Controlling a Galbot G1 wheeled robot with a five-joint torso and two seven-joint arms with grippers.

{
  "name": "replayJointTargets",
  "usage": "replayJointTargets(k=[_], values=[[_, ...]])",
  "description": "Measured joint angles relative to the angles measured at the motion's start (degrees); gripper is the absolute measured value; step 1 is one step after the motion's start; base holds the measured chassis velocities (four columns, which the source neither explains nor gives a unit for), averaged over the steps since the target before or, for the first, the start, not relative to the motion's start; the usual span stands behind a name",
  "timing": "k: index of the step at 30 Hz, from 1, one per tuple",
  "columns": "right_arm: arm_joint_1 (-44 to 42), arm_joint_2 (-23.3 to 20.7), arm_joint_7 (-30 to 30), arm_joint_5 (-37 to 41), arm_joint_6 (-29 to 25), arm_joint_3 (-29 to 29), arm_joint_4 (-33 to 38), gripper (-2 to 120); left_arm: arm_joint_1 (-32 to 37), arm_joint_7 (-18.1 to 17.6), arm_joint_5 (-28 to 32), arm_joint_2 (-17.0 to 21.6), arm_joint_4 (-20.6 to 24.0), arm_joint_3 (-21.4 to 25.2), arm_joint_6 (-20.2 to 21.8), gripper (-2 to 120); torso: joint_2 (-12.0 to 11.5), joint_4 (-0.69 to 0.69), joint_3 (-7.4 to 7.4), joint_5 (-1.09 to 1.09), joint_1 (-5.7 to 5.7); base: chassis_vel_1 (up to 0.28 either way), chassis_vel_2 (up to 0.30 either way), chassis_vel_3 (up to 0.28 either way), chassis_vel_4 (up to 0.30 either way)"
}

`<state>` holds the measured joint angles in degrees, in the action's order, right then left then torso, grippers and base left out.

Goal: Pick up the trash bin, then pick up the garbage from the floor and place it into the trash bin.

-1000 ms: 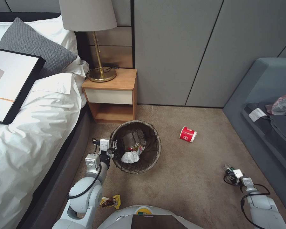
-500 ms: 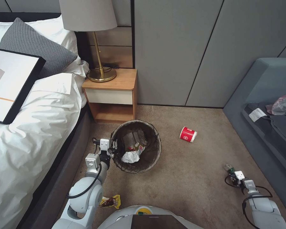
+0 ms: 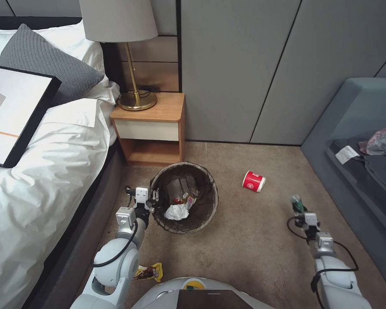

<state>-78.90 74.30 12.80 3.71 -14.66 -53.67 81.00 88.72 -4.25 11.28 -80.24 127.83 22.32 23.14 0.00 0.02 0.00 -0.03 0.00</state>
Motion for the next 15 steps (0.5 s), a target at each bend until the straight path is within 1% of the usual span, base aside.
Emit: replayJointTargets(k=[1,2,3,4,5,8,9,11,12,14,15], values=[[-1.4,1.2,1.0,2.9,-2.9,1.9,5.5,25,0.0,0.0,0.1,0.0,0.0,0.0,0.0,0,0.0,-0.01,0.00,0.05,0.00,0.000,0.000,0.000,0.000],[-1.4,1.2,1.0,2.9,-2.9,1.9,5.5,25,0.0,0.0,0.1,0.0,0.0,0.0,0.0,0,0.0,-0.01,0.00,0.05,0.00,0.000,0.000,0.000,0.000],[-1.9,1.6,1.5,4.0,-3.8,2.6,8.0,25,0.0,0.0,0.3,0.0,0.0,0.0,0.1,0,0.0,-0.01,0.00,0.04,0.00,0.000,0.000,0.000,0.000],[-3.0,2.2,2.6,5.7,-4.9,3.7,12.6,25,0.0,0.0,0.4,0.0,0.0,-0.1,0.2,0,0.0,-0.01,0.00,0.01,0.00,0.000,0.000,0.000,0.000],[-3.0,2.2,2.6,5.7,-4.9,3.7,12.6,25,0.0,0.0,0.4,0.0,0.0,-0.1,0.2,0,0.0,-0.01,0.00,0.01,0.00,0.000,0.000,0.000,0.000],[-5.6,2.9,5.8,10.0,-6.2,6.7,24.2,25,0.1,0.0,0.5,0.0,0.1,-0.2,0.3,0,0.0,-0.01,0.00,0.00,0.00,0.000,0.000,0.000,0.000],[-5.6,2.9,5.8,10.0,-6.2,6.7,24.2,25,0.1,0.0,0.5,0.0,0.1,-0.2,0.3,0,0.0,-0.01,0.00,0.00,0.00,0.000,0.000,0.000,0.000],[-6.6,2.8,8.4,12.0,-6.9,8.7,29.1,25,0.1,0.0,0.5,0.0,0.1,-0.4,0.3,0,0.0,-0.02,0.00,0.01,0.00,0.000,0.000,0.000,0.000],[-6.6,2.8,8.4,12.0,-6.9,8.7,29.1,25,0.1,0.0,0.5,0.0,0.1,-0.4,0.3,0,0.0,-0.02,0.00,0.01,0.00,0.000,0.000,0.000,0.000],[-7.5,2.6,10.6,14.1,-7.3,10.9,32.7,25,0.1,0.1,0.5,-0.1,0.1,-0.6,0.3,0,0.0,-0.02,0.00,0.01,0.00,0.000,0.000,0.000,0.000],[-7.5,2.6,10.6,14.1,-7.3,10.9,32.7,25,0.1,0.1,0.5,-0.1,0.1,-0.6,0.3,0,0.0,-0.02,0.00,0.01,0.00,0.000,0.000,0.000,0.000]])
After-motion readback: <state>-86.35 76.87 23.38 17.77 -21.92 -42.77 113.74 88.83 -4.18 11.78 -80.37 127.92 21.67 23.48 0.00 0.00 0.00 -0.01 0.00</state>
